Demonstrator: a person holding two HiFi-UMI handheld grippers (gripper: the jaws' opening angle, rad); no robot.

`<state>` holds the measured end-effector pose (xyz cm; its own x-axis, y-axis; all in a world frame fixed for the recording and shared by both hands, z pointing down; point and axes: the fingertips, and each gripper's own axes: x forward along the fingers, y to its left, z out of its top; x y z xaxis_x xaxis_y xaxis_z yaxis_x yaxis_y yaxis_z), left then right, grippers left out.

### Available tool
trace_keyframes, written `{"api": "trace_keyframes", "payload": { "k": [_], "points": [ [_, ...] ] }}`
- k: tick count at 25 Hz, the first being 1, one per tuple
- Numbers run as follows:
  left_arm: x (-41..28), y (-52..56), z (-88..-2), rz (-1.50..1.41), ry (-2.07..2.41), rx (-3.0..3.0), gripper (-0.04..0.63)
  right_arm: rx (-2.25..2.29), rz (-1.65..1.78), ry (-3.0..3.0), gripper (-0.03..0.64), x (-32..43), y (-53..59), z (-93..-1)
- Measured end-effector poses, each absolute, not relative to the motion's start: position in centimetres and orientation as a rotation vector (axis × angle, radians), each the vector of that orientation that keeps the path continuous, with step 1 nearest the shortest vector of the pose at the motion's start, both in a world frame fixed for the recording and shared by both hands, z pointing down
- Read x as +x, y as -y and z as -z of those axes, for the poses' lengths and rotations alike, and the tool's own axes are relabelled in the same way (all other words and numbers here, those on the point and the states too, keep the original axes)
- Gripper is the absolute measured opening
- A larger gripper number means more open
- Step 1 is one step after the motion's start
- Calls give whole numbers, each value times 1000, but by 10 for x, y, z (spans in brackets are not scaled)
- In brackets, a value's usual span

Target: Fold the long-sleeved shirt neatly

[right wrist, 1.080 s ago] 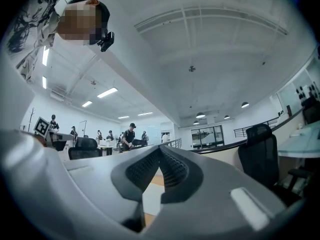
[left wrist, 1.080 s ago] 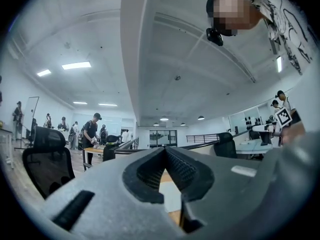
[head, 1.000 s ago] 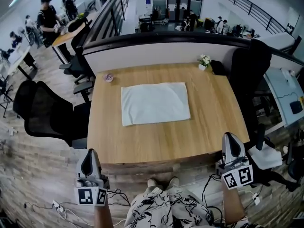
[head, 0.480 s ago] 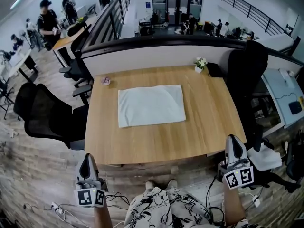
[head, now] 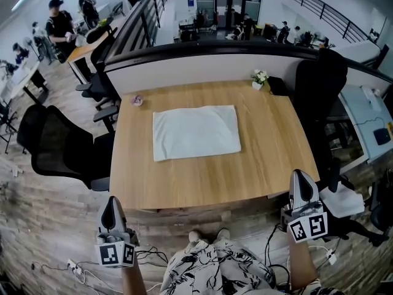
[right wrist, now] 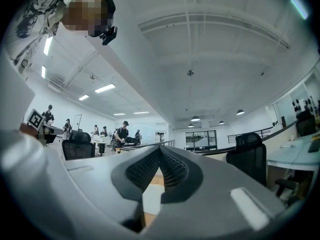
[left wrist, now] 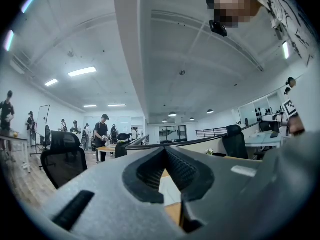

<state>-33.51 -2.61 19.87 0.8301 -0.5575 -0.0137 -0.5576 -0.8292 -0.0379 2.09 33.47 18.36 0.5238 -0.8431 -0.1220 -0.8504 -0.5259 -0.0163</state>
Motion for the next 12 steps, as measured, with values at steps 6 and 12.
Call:
{"api": "trace_keyframes", "payload": {
  "k": [6, 12],
  "points": [
    [-336, 26, -200, -1, -907, -2969, 6, -2674, -148, -1505, 6, 20, -326, -183],
    [-334, 25, -199, 2, -908, -2966, 6, -2678, -139, -1512, 6, 22, -323, -185]
  ]
}}
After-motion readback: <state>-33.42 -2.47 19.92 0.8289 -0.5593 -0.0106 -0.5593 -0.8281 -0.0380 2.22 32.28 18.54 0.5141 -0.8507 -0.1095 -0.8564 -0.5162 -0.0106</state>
